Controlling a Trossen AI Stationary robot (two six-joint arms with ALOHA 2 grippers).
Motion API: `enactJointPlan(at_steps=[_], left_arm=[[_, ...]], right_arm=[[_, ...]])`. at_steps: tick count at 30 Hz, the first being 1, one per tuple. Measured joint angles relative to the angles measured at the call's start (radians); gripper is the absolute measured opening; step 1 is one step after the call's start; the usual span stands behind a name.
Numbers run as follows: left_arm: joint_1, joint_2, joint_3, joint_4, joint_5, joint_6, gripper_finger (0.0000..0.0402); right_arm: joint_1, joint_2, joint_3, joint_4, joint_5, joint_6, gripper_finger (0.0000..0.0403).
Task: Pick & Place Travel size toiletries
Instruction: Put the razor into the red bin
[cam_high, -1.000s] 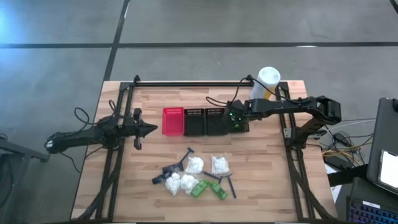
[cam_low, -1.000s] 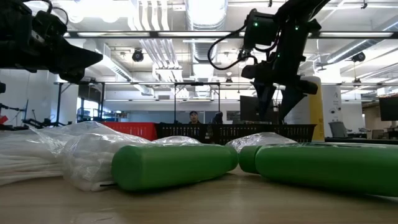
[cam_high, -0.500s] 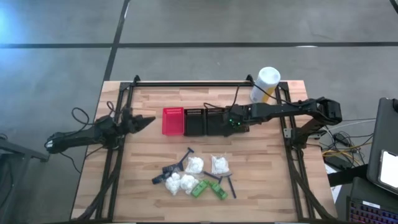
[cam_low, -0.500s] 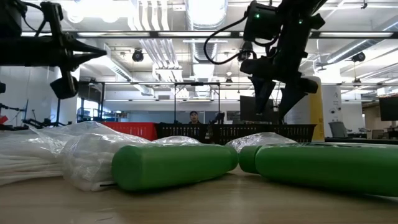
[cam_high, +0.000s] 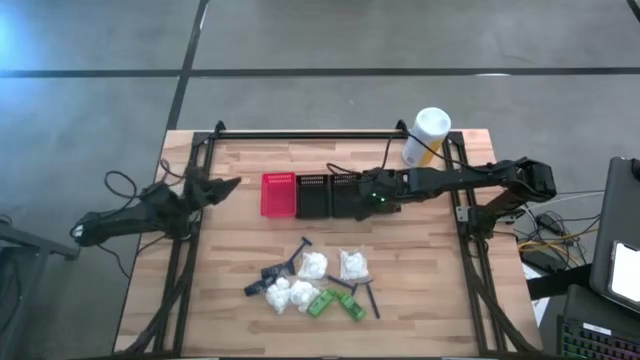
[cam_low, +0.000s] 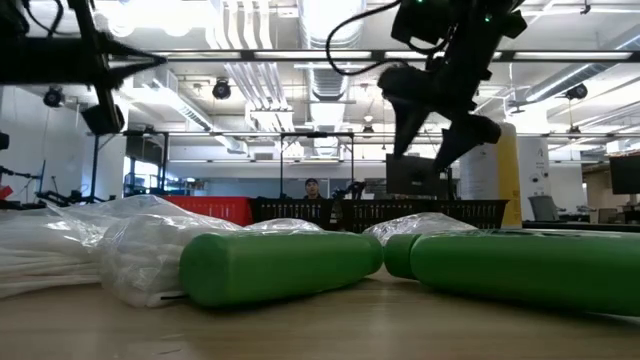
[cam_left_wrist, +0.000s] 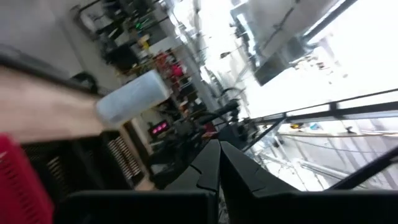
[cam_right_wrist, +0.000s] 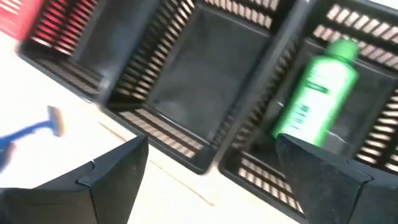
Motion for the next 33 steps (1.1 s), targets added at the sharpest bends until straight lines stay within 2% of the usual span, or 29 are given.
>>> enactJointPlan(at_steps=[4,7,13,16,21,28,33], left_arm=[[0.000,0.074,0.090,-0.022,0.001,0.071,0.0012],[0.000,0.161,0.175,-0.143,0.008,0.122,0.0012],[0.000,0.383,0.362,-0.527,0.019,0.189,0.0012],[0.000,0.489,0.429,-0.609,0.026,0.192,0.0012],[0.000,0.617,0.494,-0.613,0.046,0.222,0.0012],[0.000,0.701,0.509,-0.591,0.046,0.272,0.0012],[0.001,0.756,0.508,-0.564,0.043,0.234,0.0041]], right_arm=[[0.008,-0.004,0.015,0.062,0.000,0.027,0.0341],[0.014,-0.005,0.044,0.067,-0.001,0.038,0.0332],[0.031,-0.006,0.097,0.044,-0.001,0.084,0.0317],[0.047,-0.006,0.126,-0.017,-0.001,0.126,0.0311],[0.090,-0.006,0.160,-0.130,0.000,0.175,0.0317],[0.151,-0.006,0.165,-0.176,0.039,0.181,0.0340],[0.149,-0.006,0.161,-0.188,0.038,0.136,0.0359]])
